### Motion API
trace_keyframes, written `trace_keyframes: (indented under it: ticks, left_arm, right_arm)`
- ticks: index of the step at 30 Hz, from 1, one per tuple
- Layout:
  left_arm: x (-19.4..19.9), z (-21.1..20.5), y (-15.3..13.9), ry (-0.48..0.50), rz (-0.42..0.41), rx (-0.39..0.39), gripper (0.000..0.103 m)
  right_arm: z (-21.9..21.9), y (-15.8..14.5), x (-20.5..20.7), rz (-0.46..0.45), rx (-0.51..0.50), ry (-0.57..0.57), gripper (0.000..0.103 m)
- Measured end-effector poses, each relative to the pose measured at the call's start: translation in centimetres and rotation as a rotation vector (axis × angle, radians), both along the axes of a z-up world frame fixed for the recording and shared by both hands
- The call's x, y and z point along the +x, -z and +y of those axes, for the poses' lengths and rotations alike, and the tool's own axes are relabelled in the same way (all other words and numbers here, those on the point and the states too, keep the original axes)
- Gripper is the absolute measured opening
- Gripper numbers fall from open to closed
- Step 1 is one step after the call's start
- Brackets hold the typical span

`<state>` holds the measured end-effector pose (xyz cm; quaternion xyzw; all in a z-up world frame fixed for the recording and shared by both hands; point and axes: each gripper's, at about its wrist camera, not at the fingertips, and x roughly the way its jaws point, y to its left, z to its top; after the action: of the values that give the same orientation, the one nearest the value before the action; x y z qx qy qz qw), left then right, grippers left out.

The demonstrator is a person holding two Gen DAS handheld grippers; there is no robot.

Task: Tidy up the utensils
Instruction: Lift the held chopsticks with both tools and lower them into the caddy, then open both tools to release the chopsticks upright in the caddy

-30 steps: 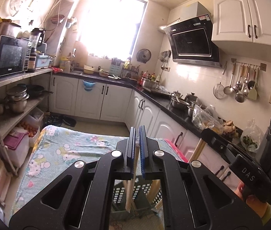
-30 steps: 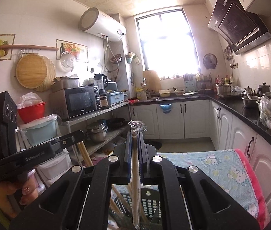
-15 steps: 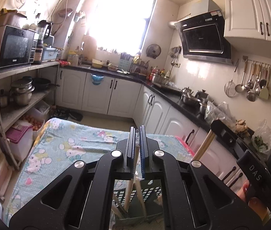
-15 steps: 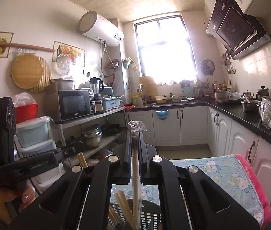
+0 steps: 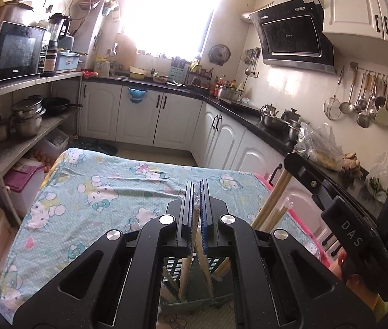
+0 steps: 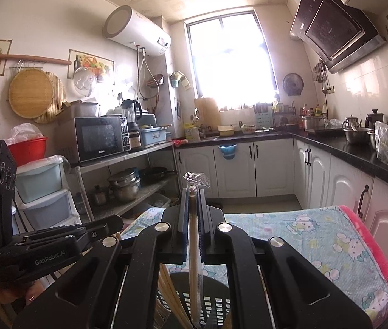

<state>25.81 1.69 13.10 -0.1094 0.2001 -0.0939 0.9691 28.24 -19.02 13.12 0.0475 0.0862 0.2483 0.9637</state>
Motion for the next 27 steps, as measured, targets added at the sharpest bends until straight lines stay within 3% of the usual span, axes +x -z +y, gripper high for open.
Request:
trace_keyframes:
  ticks: [14,22,27]
  left_arm:
    - [0.0,-0.3,2.1,0.006,0.050,0.002,0.002]
    - [-1.1,0.1,2.4,-0.004,0.070,-0.001,0.004]
    - [-2.0,0.5,2.5,-0.004,0.081,-0.014,0.023]
  right_arm:
    - [0.6,3.1,0.6,0.146,-0.043,0.001,0.009]
    - [0.2,3.7,-0.1,0.201,-0.044,-0.003,0.026]
    - [-0.4,3.7,-1.0,0.210,-0.045,0.003,0.035]
